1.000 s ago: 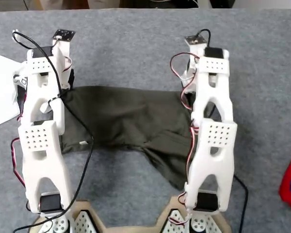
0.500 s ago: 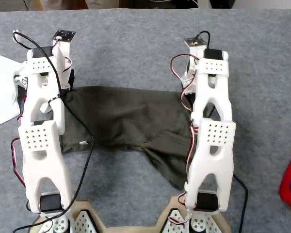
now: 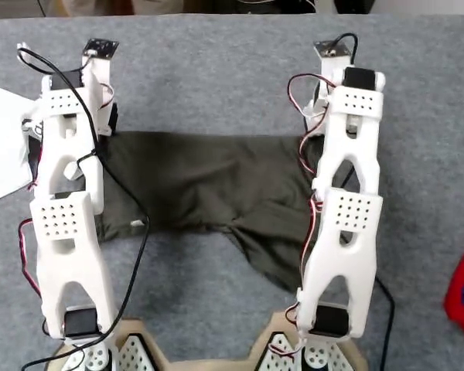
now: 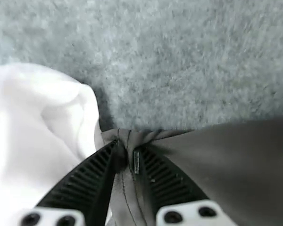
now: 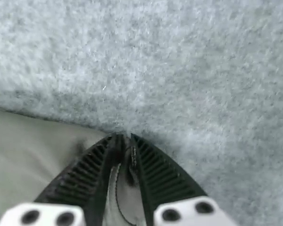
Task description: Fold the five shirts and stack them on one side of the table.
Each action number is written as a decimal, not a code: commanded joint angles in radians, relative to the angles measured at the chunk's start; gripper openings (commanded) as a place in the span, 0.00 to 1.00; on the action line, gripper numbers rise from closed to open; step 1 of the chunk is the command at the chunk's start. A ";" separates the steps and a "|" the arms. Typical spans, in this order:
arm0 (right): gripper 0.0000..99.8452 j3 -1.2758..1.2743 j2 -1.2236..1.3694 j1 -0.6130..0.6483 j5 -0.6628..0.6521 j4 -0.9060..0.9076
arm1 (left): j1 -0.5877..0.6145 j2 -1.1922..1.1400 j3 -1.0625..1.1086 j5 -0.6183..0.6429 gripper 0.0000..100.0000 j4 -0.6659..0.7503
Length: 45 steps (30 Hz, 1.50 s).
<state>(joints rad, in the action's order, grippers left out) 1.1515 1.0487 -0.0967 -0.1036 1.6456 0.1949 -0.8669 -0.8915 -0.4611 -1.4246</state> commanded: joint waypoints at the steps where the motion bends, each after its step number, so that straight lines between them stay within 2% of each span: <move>1: 0.00 0.053 -0.007 -0.028 0.009 -0.066 | 0.002 0.012 -0.083 0.006 0.02 0.015; 7: 0.00 0.053 -0.008 -0.038 0.005 -0.176 | 0.003 0.010 -0.081 0.006 0.02 0.023; 20: 0.00 0.051 -0.007 -0.030 0.000 -0.319 | 0.002 -0.077 -0.086 0.011 0.02 0.193; 24: 0.00 0.045 -0.007 0.001 -0.052 -0.362 | -0.003 -0.082 -0.086 0.014 0.02 0.287; 30: 0.00 0.051 0.008 0.039 -0.055 -0.411 | -0.029 -0.084 -0.086 0.118 0.02 0.423; 33: 0.01 0.048 0.016 0.044 -0.057 -0.402 | -0.031 -0.084 -0.086 0.143 0.02 0.434; 35: 0.04 0.050 0.016 0.044 -0.069 -0.370 | -0.031 -0.084 -0.084 0.155 0.06 0.410; 39: 0.22 0.053 0.010 0.044 -0.080 -0.316 | -0.021 -0.074 -0.087 0.256 0.21 0.324; 42: 0.32 0.056 0.010 0.056 -0.170 -0.267 | -0.017 -0.074 -0.129 0.319 0.24 0.258; 45: 0.34 0.122 0.012 0.067 -0.218 -0.169 | -0.011 -0.076 -0.221 0.321 0.25 0.160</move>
<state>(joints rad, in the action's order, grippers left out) 1.1623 1.0779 -0.0491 -0.2800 1.4032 0.1672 -0.9682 -0.9943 -0.1573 -1.1899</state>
